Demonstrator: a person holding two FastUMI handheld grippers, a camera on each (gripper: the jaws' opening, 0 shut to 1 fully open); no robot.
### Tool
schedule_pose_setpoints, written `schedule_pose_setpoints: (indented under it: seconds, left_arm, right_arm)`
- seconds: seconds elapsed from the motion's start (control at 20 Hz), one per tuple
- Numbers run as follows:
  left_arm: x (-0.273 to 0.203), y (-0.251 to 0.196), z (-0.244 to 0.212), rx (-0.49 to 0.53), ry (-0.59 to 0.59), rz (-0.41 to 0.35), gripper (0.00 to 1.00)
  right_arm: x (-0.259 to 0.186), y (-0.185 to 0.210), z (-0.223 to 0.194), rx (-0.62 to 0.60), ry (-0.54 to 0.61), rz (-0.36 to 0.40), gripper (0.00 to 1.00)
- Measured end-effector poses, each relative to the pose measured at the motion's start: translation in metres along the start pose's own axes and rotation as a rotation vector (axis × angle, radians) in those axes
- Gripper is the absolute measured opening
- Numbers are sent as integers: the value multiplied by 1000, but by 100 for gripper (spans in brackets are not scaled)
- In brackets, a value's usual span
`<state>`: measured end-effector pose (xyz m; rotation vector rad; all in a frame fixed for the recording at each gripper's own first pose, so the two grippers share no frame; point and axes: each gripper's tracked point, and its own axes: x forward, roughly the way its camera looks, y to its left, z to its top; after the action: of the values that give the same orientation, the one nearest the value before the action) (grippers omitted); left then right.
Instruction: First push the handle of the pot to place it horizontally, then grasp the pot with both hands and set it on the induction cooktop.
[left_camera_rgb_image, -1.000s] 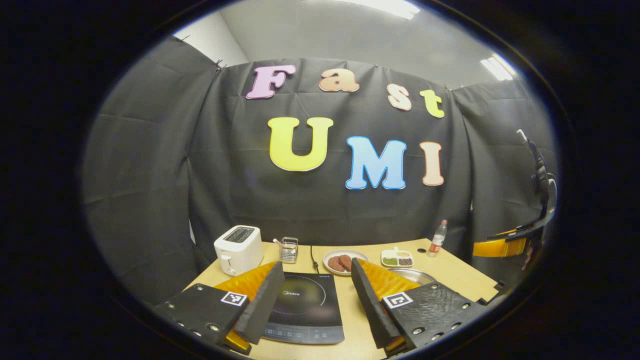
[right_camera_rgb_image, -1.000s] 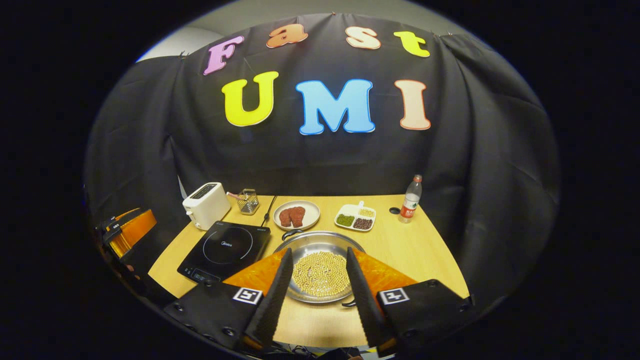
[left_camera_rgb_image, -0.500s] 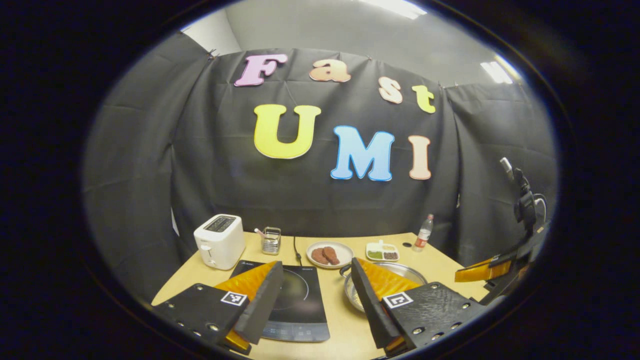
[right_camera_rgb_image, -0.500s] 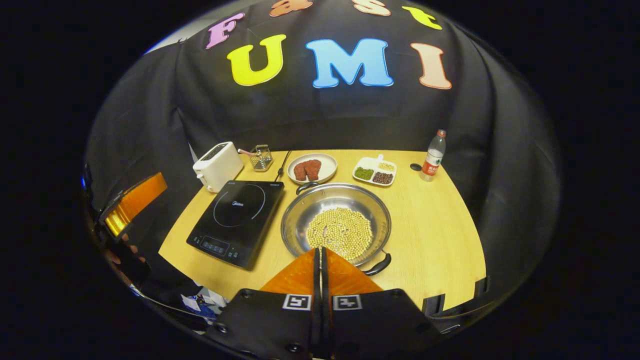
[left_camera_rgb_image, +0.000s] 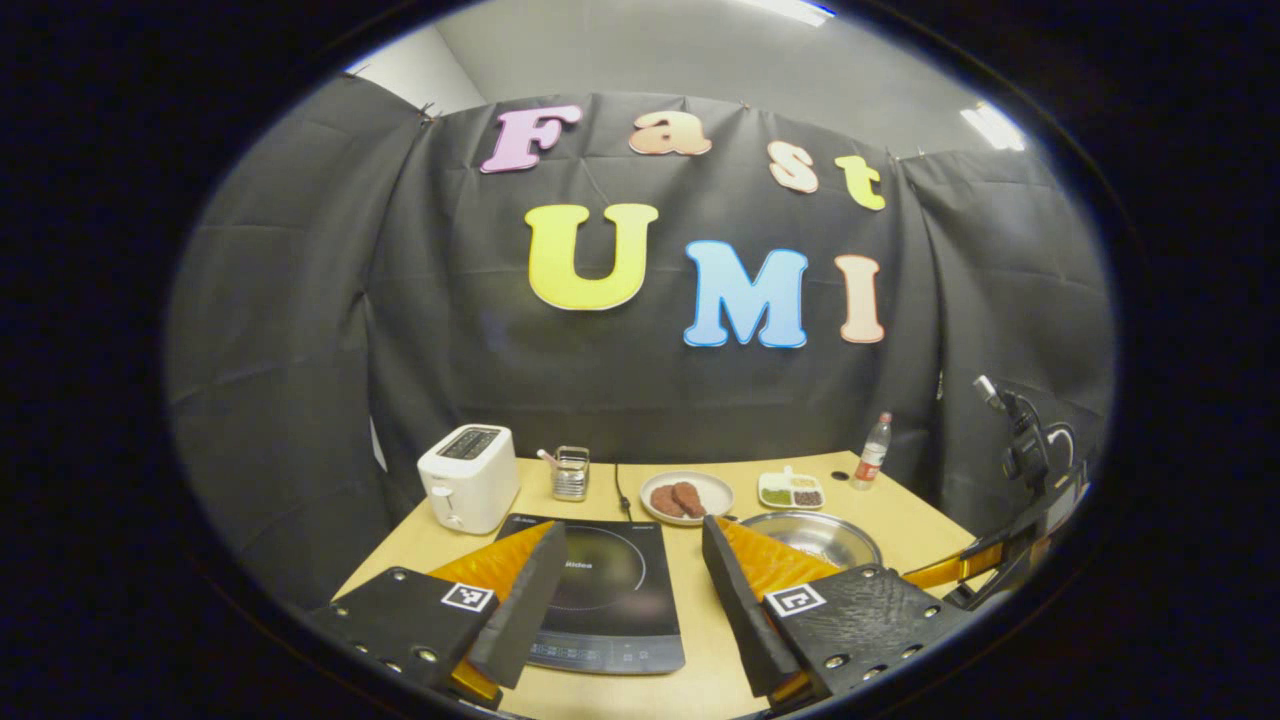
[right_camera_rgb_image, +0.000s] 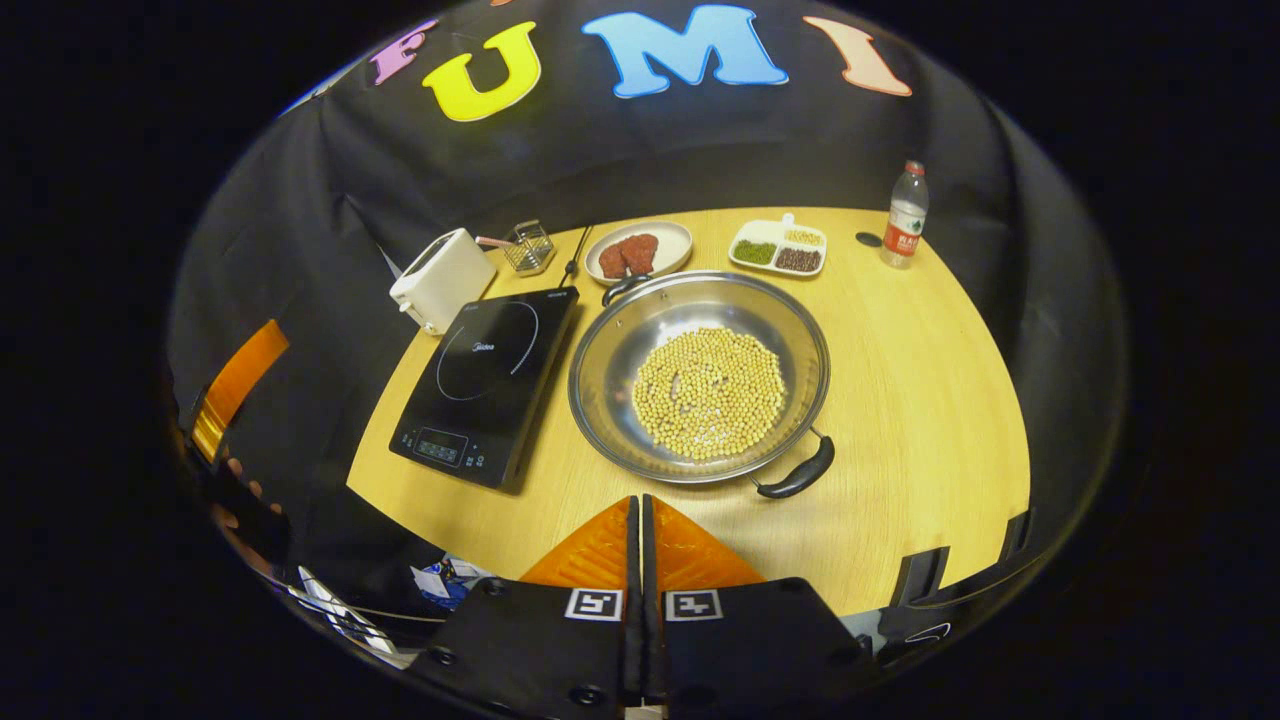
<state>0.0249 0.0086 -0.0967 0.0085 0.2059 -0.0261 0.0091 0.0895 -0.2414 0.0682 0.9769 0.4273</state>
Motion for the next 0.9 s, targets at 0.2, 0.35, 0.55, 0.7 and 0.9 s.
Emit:
schedule_pose_setpoints:
  seconds: [0.2,0.35,0.55,0.7,0.9]
  left_arm:
    - [-5,11,-5,-9,23,79,83]
    - [-8,15,-7,-8,41,129,83]
    - [-12,11,-4,-7,45,181,83]
    - [-10,-3,-2,5,45,190,83]
    - [-5,-25,3,19,44,185,83]
  right_arm:
    - [32,-27,-12,-9,79,-19,2]
    - [53,-45,-18,-3,132,-31,2]
    - [68,-58,-22,-7,176,-19,2]
    - [76,-61,-27,-33,205,2,2]
    - [84,-65,-26,-51,213,9,2]
